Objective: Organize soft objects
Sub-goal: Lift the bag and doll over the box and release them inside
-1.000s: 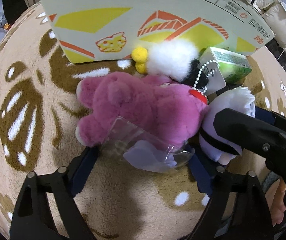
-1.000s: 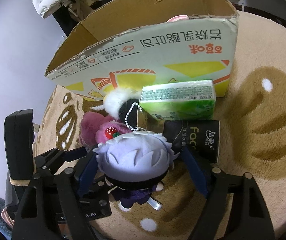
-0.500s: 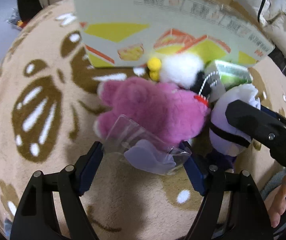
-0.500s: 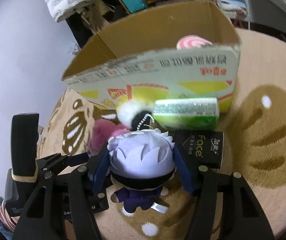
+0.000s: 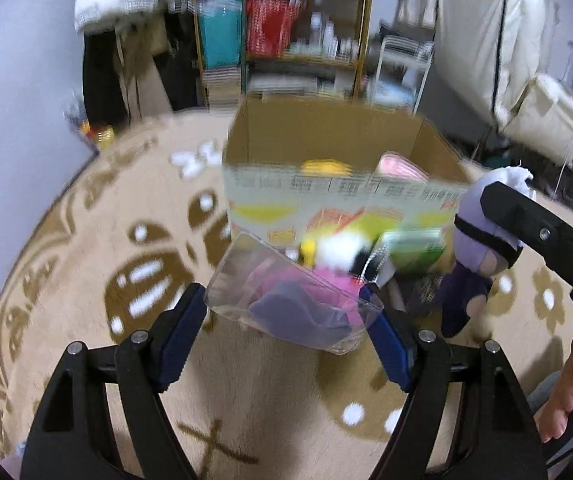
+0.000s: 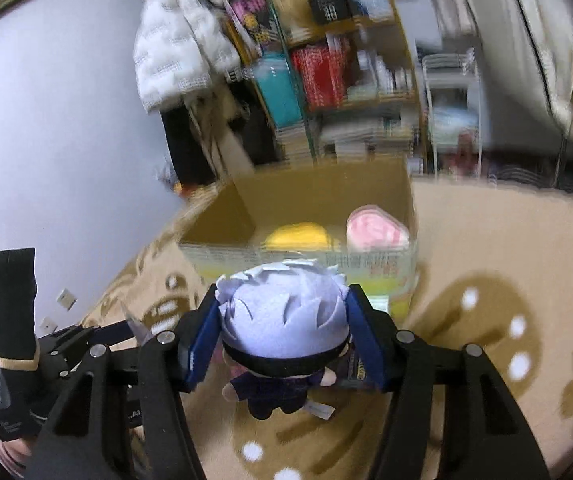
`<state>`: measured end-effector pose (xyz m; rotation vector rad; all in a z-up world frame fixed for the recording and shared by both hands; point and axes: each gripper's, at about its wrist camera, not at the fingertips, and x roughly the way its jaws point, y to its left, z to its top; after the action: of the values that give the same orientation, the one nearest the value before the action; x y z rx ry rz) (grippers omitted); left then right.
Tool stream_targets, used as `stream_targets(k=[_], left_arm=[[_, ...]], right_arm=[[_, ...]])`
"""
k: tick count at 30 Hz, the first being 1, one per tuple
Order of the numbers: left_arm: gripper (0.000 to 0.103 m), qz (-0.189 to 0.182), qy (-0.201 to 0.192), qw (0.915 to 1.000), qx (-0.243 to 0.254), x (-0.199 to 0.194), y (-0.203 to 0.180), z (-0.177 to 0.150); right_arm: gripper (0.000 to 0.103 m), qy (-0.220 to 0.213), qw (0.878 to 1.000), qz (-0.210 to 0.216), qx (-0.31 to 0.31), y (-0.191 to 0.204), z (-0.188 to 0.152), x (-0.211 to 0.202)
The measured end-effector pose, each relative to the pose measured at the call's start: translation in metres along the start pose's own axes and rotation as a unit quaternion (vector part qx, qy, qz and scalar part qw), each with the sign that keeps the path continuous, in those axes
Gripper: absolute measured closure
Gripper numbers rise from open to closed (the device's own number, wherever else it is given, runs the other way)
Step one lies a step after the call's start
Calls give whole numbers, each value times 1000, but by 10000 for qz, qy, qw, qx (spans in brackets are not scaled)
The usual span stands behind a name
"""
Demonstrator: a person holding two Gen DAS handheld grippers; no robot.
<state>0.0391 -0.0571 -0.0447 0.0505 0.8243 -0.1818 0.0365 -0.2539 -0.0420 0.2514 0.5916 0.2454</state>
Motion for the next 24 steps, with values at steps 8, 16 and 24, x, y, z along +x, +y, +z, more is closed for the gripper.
stream_targets(k=[8, 16, 24], left_arm=[[25, 136, -1019, 9946, 129, -29, -15, 29], [25, 352, -1482, 9879, 293, -26, -13, 62], [25, 347, -1557, 9871, 133, -6, 0, 86]], right_arm=[[39, -806, 9955, -105, -496, 21, 22, -20], [39, -1073, 9935, -197, -335, 12, 47, -6], [38, -1116, 9934, -131, -214, -6, 66, 9]])
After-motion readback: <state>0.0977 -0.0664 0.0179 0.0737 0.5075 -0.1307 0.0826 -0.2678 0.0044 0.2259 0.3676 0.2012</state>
